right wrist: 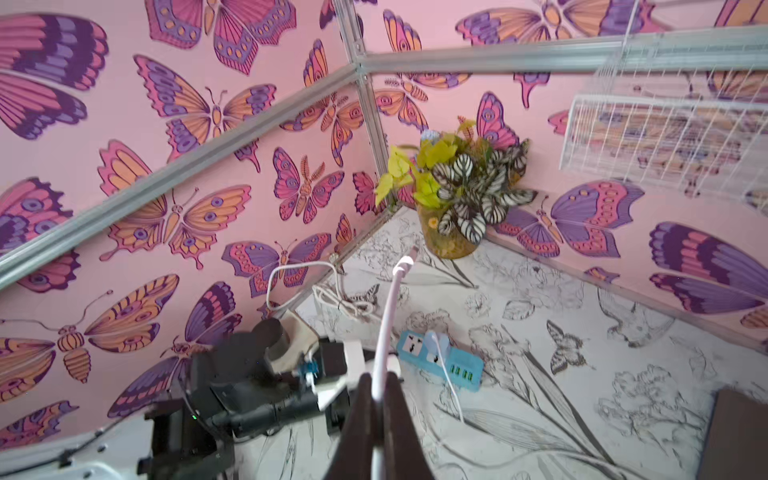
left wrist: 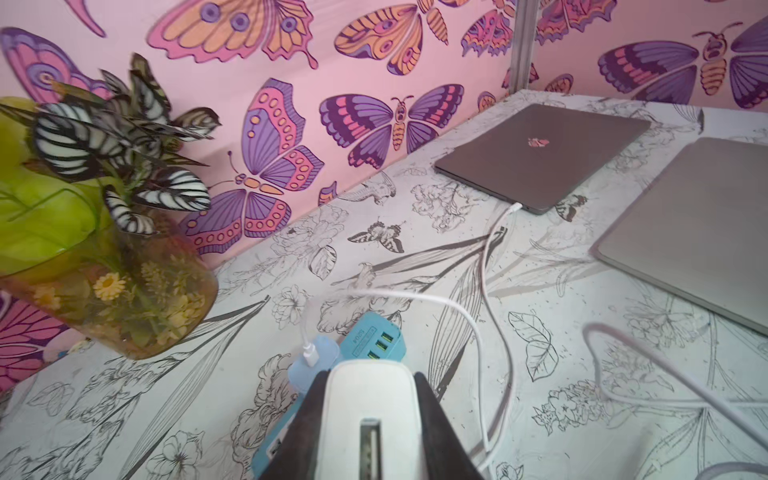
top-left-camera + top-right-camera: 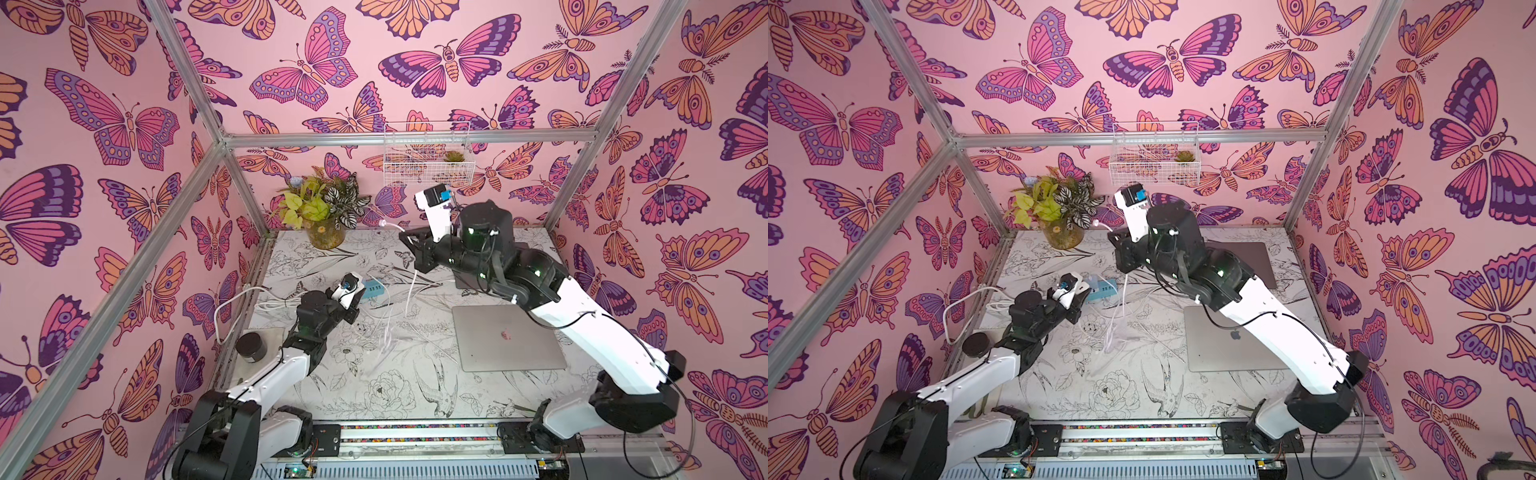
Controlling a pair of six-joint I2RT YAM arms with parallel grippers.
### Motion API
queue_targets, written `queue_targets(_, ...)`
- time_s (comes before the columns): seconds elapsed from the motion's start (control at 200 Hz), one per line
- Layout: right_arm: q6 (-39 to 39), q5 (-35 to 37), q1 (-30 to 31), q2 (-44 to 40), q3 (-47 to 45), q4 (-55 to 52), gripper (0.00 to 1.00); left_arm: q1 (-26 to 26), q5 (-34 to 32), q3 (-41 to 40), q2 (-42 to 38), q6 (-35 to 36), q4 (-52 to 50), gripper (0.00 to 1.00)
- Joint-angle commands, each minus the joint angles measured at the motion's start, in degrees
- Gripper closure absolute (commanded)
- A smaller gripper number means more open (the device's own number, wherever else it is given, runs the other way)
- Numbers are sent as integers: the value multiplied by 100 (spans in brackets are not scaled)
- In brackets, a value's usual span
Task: Unplug the laptop charger
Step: Remove the charging cable from the plug, then place the charging cable at the center of the board.
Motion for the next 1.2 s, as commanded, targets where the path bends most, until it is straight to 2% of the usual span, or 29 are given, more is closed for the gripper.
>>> queue_targets(0.0, 184, -741, -176, -352, -1227, 646, 100, -8, -506, -63, -613, -550, 88, 100)
queue_targets(0.075, 147, -1211, -189, -716, -2002, 955, 100, -4, -622, -136, -930, -843, 32, 100)
queue_targets(0.2, 276, -1144, -299, -1141, -3180, 1500, 100, 1, -715, -213, -1131, -1079, -48, 100)
queue_targets(0.285, 436, -1528, -518, -1201, -3778, 1841, 100, -2, -587, -223, -1224, -1212, -118, 100)
queue_targets(0.356, 471, -1292, -590, -1247, -4277, 2192, 100, -6, -552, -200, -1279, -1396, -125, 100)
queue_targets(0.401, 446, -1406, -698, -1202, -4532, 2408, 100, -7, -444, -151, -1281, -1443, -154, 100)
queue_targets(0.551, 488, -2234, -1134, -704, -5154, 2900, 100, -19, 228, -53, -1370, -1511, -223, 100)
queue_targets(0.721, 649, -3401, -1694, 353, -5495, 3612, 100, -162, 1010, 34, -1543, -1647, -432, 100)
queue_targets(0.831, 786, -3857, -1884, 1203, -5363, 3830, 100, -512, 1282, 128, -1596, -1656, -772, 100)
queue_targets(0.922, 712, -3760, -1890, 1576, -5202, 3636, 100, -944, 1150, 268, -1636, -1510, -1365, 100)
queue_targets(1.007, 631, -3157, -1887, 1570, -5178, 3417, 69, -1291, 912, 253, -1693, -1464, -1800, 100)
queue_targets(1.072, 520, -2772, -1886, 1451, -5138, 3205, 62, -1514, 700, 239, -1672, -1527, -2159, 100)
queue_targets(1.197, 329, -1912, -1887, 1000, -4964, 2608, 41, -1867, 625, 313, -1352, -1803, -2582, 100)
